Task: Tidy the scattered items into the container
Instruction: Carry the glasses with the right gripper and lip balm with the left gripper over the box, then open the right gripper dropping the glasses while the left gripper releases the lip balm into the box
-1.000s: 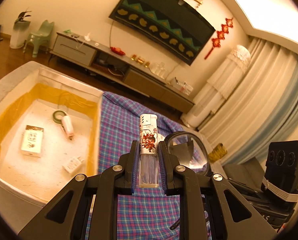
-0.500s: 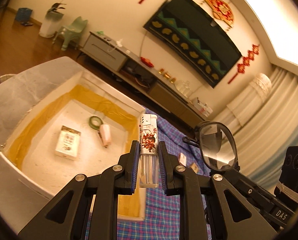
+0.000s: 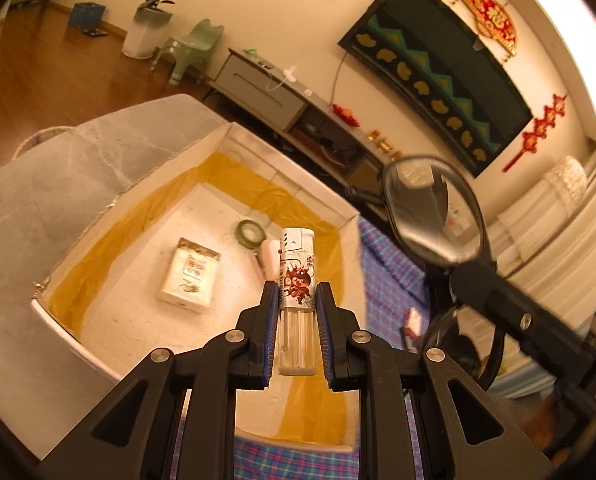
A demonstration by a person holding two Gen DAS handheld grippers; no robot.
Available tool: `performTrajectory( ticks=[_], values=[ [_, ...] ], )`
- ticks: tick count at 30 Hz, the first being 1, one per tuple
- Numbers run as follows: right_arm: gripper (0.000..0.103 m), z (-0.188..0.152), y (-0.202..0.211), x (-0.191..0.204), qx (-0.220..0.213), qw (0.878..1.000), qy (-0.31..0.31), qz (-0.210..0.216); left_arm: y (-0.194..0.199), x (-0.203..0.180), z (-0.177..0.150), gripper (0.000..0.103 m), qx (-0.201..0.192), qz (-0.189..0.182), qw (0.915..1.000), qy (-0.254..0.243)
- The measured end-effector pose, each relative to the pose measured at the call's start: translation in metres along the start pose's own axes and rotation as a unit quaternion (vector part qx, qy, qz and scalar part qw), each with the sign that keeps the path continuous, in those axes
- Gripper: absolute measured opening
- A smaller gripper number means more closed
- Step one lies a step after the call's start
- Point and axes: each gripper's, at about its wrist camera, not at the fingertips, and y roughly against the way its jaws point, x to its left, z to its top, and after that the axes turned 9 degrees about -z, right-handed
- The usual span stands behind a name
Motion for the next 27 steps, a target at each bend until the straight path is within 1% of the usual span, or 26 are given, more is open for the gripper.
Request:
performTrajectory(
  ticks=[2, 5, 13, 16, 23, 27],
  values=[
    [0.021, 0.007, -0.011, 0.004, 0.008, 1.0, 0.011, -0.002, -0.004, 0.002, -0.001, 0.02, 0.006, 0.01, 0.9999, -0.002],
    [0.021, 0.016, -0.026, 0.011, 0.018, 0.999, 0.027, -0.006, -0.008, 0.005, -0.002, 0.02, 0.015, 0.007, 0.9999, 0.004],
    [0.021, 0.038, -0.079, 0.023, 0.061, 0.996, 0.061, -0.019, -0.017, 0.025, -0.003, 0.02, 0.036, 0.008, 0.9982, 0.048],
    [0.021, 0.046, -0.099, 0.026, 0.079, 0.994, 0.074, -0.024, -0.019, 0.029, -0.003, 0.02, 0.039, 0.015, 0.9975, 0.057],
    [0.021, 0.055, -0.146, 0.035, 0.11, 0.985, 0.114, -0.062, -0.02, 0.038, -0.004, 0.02, 0.042, 0.024, 0.9954, 0.083],
    [0.021, 0.058, -0.175, 0.037, 0.137, 0.979, 0.127, -0.081, -0.019, 0.038, -0.004, 0.02, 0.041, 0.028, 0.9951, 0.086]
  ],
)
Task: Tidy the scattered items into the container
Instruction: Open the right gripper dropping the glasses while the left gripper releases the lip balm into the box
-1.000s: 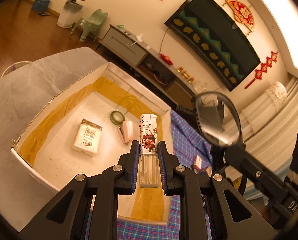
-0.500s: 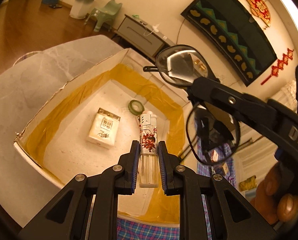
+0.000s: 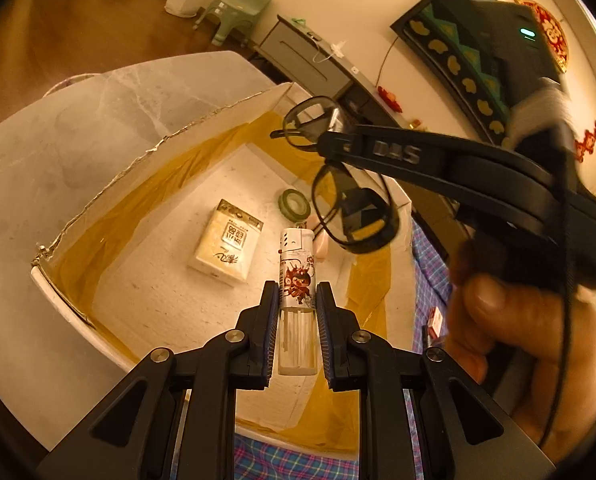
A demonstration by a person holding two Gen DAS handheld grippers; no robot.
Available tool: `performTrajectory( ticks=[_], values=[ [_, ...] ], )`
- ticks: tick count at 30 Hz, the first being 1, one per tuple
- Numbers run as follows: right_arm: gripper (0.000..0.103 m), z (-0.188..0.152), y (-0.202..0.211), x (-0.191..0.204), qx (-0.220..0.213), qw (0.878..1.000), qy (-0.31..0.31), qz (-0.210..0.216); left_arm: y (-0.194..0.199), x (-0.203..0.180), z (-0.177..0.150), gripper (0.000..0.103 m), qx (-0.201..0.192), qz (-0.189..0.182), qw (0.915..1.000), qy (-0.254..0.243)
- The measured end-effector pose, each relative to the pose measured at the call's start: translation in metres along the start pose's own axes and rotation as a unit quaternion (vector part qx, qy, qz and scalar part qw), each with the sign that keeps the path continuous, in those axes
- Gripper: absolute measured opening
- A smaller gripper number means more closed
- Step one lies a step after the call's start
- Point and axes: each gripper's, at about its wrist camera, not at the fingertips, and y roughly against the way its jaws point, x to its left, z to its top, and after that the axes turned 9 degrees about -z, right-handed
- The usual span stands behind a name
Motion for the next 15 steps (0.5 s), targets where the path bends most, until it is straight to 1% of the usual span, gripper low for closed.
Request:
performTrajectory(
  ticks=[3, 4, 5, 7, 9, 13, 15],
  values=[
    [0.021, 0.009, -0.016, 0.005, 0.014, 1.0, 0.01, -0.011, 0.0, 0.0, 0.0, 0.02, -0.001, 0.002, 1.0, 0.0],
    [0.021, 0.012, -0.021, 0.006, 0.017, 1.0, 0.01, -0.01, 0.0, -0.001, 0.0, 0.022, -0.002, 0.006, 1.0, -0.001],
    [0.023, 0.014, -0.024, 0.007, 0.02, 1.0, 0.007, -0.005, 0.0, -0.001, 0.0, 0.024, -0.003, 0.006, 1.0, -0.003],
    [0.024, 0.017, -0.033, 0.006, 0.033, 0.999, -0.009, 0.022, 0.0, -0.004, 0.0, 0.034, -0.001, -0.005, 1.0, -0.007],
    [0.027, 0.018, -0.035, 0.002, 0.034, 0.999, -0.03, 0.028, 0.001, -0.004, 0.001, 0.035, -0.001, -0.009, 0.9999, -0.006],
    [0.027, 0.013, -0.031, -0.003, 0.034, 0.998, -0.042, 0.044, 0.006, 0.002, 0.003, 0.036, -0.01, -0.023, 0.9996, 0.015],
    [0.027, 0.01, -0.028, -0.006, 0.033, 0.997, -0.046, 0.047, 0.006, 0.001, 0.002, 0.038, -0.01, -0.026, 0.9995, 0.015]
  ],
)
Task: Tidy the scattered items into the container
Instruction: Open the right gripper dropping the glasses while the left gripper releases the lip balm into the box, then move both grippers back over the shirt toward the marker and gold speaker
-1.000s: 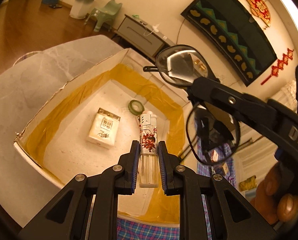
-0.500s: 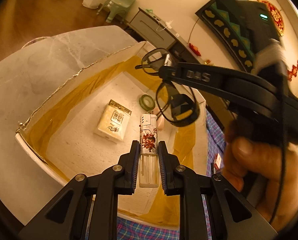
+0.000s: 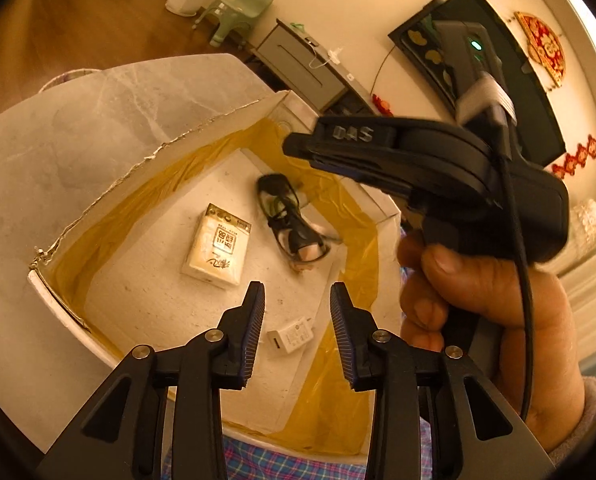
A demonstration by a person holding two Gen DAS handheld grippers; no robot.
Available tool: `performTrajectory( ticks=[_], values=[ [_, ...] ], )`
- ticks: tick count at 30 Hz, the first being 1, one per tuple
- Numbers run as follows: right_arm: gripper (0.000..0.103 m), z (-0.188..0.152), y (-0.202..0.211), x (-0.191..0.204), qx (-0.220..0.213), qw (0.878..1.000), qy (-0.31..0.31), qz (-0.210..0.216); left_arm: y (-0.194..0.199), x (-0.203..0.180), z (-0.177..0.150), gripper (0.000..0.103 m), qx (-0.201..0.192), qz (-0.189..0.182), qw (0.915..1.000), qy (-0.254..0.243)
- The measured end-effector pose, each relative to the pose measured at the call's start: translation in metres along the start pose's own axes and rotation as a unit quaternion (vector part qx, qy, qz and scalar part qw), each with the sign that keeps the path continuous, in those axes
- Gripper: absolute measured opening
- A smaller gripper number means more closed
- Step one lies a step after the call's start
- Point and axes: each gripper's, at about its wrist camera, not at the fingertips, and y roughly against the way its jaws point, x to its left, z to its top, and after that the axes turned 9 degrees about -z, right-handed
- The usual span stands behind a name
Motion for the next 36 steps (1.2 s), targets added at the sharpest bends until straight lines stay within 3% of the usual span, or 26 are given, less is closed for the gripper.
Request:
performTrajectory(
  ticks=[6, 11, 17, 20, 28, 36],
  values=[
    [0.027, -0.008, 0.016, -0.022, -0.001, 0.999, -0.039, 0.031, 0.001, -0.002, -0.001, 0.04, -0.002, -0.001, 1.0, -0.002],
    [0.034, -0.018, 0.035, -0.039, -0.012, 0.996, -0.071, 0.06, 0.003, -0.002, 0.0, 0.043, -0.01, -0.002, 0.9999, 0.002],
    [0.038, -0.036, 0.053, -0.046, -0.025, 0.993, -0.085, 0.079, 0.007, -0.007, 0.001, 0.048, -0.029, 0.014, 0.9994, -0.011],
    [0.038, -0.047, 0.073, -0.047, -0.064, 0.99, -0.094, 0.088, 0.012, -0.014, 0.0, 0.049, -0.046, 0.027, 0.998, -0.034],
    [0.04, -0.083, 0.124, -0.044, -0.133, 0.983, -0.067, 0.104, 0.029, -0.054, -0.014, 0.049, -0.123, 0.06, 0.9798, -0.145],
    [0.047, -0.145, 0.184, -0.068, -0.225, 0.969, -0.054, 0.082, 0.03, -0.091, -0.037, 0.049, -0.132, 0.008, 0.9655, -0.224]
  ],
)
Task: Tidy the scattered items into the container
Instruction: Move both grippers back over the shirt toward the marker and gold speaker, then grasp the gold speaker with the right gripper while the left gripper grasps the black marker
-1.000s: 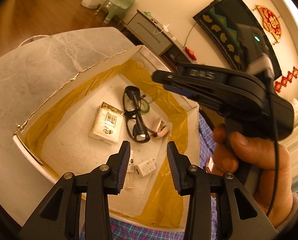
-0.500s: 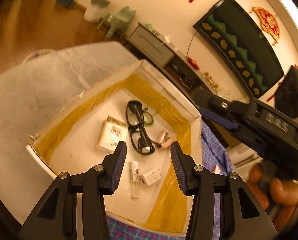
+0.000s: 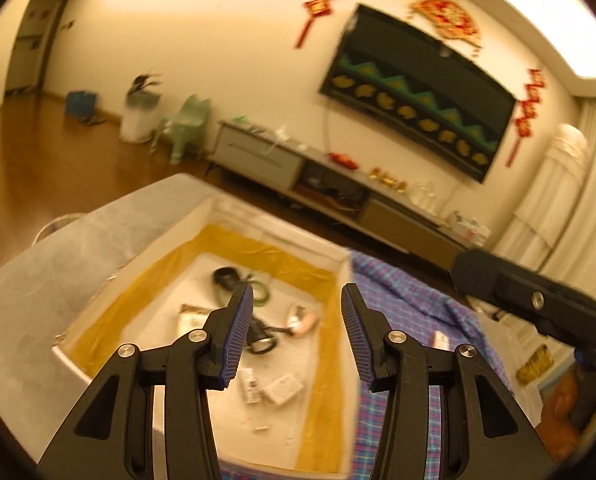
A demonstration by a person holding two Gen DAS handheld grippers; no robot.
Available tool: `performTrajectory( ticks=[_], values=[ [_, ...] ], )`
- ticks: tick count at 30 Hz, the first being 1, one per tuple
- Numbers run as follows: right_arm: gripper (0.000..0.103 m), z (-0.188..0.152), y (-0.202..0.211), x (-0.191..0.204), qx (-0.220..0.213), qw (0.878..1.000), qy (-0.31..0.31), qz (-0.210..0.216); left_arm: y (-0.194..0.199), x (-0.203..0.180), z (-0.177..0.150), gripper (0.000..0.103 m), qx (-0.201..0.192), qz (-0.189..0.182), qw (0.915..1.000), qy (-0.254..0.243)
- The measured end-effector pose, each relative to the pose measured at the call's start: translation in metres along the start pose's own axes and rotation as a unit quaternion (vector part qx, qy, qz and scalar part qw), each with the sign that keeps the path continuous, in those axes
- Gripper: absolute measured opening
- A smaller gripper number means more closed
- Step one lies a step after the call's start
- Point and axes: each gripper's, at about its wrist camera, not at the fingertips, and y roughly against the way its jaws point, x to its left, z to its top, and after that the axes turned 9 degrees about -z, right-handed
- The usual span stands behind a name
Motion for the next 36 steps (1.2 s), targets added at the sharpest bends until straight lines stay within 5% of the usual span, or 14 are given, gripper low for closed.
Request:
performTrajectory(
  ticks=[6, 11, 22, 27, 36],
  values=[
    [0.056, -0.034, 0.043, -0.039, -0.019, 0.999, -0.017, -0.03, 0.004, -0.036, -0.007, 0.05, -0.012, -0.059, 0.997, -0.048],
    [0.058, -0.07, 0.064, -0.098, 0.001, 0.996, -0.06, -0.071, -0.003, -0.064, -0.021, 0.052, 0.015, -0.106, 0.9913, -0.076],
    [0.063, -0.143, 0.083, -0.251, 0.034, 0.963, -0.199, -0.178, -0.075, -0.127, -0.097, 0.052, 0.206, -0.178, 0.9607, -0.053],
    [0.077, -0.144, 0.054, -0.281, 0.076, 0.96, -0.154, -0.223, -0.095, -0.147, -0.108, 0.053, 0.242, -0.19, 0.9507, -0.04],
    [0.079, -0.147, -0.007, -0.329, 0.142, 0.952, -0.064, -0.262, -0.146, -0.191, -0.115, 0.058, 0.276, -0.187, 0.941, -0.059]
  ],
)
